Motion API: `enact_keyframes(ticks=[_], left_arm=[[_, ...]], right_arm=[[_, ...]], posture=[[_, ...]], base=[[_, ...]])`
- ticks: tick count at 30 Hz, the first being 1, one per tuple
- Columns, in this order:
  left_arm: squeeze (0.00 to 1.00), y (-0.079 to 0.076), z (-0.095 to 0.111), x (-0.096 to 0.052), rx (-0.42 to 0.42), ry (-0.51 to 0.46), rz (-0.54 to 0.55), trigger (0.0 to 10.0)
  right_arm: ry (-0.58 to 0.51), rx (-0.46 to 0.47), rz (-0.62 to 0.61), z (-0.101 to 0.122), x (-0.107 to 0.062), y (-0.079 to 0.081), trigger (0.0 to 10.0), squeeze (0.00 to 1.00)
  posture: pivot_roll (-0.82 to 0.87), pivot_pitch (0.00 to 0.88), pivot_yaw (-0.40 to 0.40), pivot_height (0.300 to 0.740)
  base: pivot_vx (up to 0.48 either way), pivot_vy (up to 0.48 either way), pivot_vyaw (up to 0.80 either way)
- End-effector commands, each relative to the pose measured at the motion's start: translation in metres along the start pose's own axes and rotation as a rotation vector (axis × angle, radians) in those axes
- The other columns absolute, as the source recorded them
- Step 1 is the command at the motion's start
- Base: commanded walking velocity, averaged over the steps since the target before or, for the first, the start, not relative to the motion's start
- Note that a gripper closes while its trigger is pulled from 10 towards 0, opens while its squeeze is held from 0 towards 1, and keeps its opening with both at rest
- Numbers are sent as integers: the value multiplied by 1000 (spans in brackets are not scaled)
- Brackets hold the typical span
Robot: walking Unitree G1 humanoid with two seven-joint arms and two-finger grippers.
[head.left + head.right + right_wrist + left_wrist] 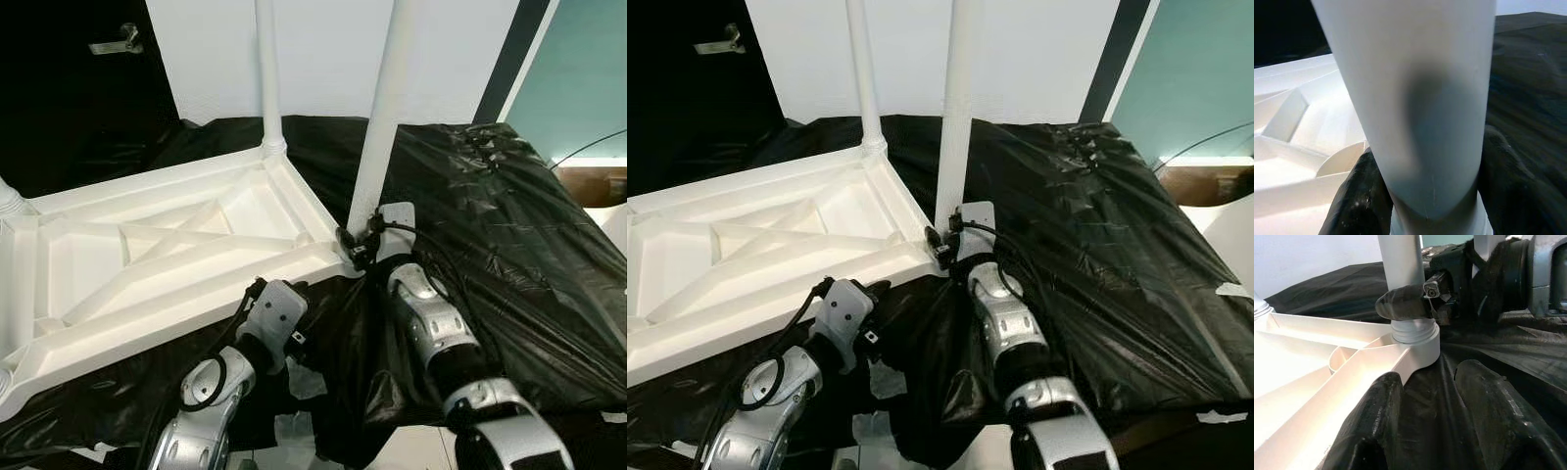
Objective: Building children table
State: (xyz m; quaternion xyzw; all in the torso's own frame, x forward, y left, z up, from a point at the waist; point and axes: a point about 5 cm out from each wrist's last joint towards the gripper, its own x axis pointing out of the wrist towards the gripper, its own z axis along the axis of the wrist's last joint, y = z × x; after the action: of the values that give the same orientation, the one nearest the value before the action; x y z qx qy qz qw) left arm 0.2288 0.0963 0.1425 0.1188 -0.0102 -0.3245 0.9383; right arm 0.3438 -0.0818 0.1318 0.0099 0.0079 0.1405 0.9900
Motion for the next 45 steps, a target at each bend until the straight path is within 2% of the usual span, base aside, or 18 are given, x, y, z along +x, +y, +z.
enact_keyframes(ticks=[1, 10, 11, 12, 13, 14, 15, 20, 24, 26, 27, 30, 34, 37, 40, 43, 45], left_arm=[[0, 0, -1, 1, -11, 9, 53, 10000], [0, 1, -2, 1, -15, 12, 54, 10000], [0, 0, -2, 1, -16, 12, 52, 10000], [0, 0, -2, 1, -16, 12, 52, 10000], [0, 0, -2, 2, -16, 12, 50, 10000], [0, 0, -2, 2, -16, 11, 49, 10000], [0, 0, -2, 2, -16, 11, 47, 10000], [0, 0, -2, 2, -14, 11, 44, 10000], [0, 2, -1, 2, -12, 11, 46, 10000], [0, 2, -1, 1, -12, 10, 48, 10000], [0, 2, -1, 1, -12, 9, 51, 10000], [0, 3, -1, 1, -14, 8, 55, 10000], [0, 4, -1, 1, -16, 7, 63, 10000], [0, 5, 0, 2, -14, 3, 68, 10000], [0, 6, 0, 3, -13, 2, 69, 10000], [0, 8, 2, 4, -7, -2, 72, 10000], [0, 9, 2, 4, -5, -4, 73, 10000]], right_arm=[[85, 24, -37, -18, -7, -4, 10000, 0], [87, 25, -39, -13, -13, -1, 10000, 0], [75, 30, -35, -10, -13, -4, 10000, 192], [75, 30, -35, -10, -13, -4, 10000, 192], [70, 34, -39, -8, -14, -5, 10000, 733], [62, 34, -15, -6, -15, -6, 10000, 933], [45, 34, 25, -3, -16, -9, 10000, 1000], [21, 17, 96, 2, -17, -15, 10000, 1000], [4, -32, 255, 10, -21, -37, 10000, 1000], [4, -44, 287, 10, -22, -40, 10000, 961], [9, -58, 333, 12, -20, -44, 10000, 0], [16, -71, 386, 16, -14, -52, 10000, 0], [5, -107, 444, 22, -7, -56, 10000, 0], [11, -131, 550, 27, 2, -52, 10000, 0], [24, -135, 587, 27, 5, -48, 10000, 0], [71, -182, 672, 24, 12, -40, 10000, 0], [85, -195, 685, 23, 14, -38, 10000, 0]], posture=[[165, 47, -62, 740], [146, 44, -72, 740], [144, 44, -71, 740], [144, 44, -71, 740], [144, 44, -71, 740], [142, 45, -69, 740], [140, 43, -67, 740], [139, 42, -68, 740], [140, 39, -70, 740], [140, 39, -70, 740], [139, 39, -70, 740], [142, 38, -73, 740], [142, 38, -69, 740], [148, 34, -68, 740], [152, 27, -65, 740], [157, 20, -60, 740], [158, 18, -58, 740]], base=[[0, 0, 0], [0, 0, 0], [0, 0, 0], [0, 0, 0], [0, 0, 0], [0, 0, 0], [0, 0, 0], [0, 0, 0], [0, 0, 0], [0, 0, 0], [0, 0, 0], [0, 0, 0], [0, 0, 0], [0, 0, 0], [0, 0, 0], [0, 0, 0], [0, 0, 0]])
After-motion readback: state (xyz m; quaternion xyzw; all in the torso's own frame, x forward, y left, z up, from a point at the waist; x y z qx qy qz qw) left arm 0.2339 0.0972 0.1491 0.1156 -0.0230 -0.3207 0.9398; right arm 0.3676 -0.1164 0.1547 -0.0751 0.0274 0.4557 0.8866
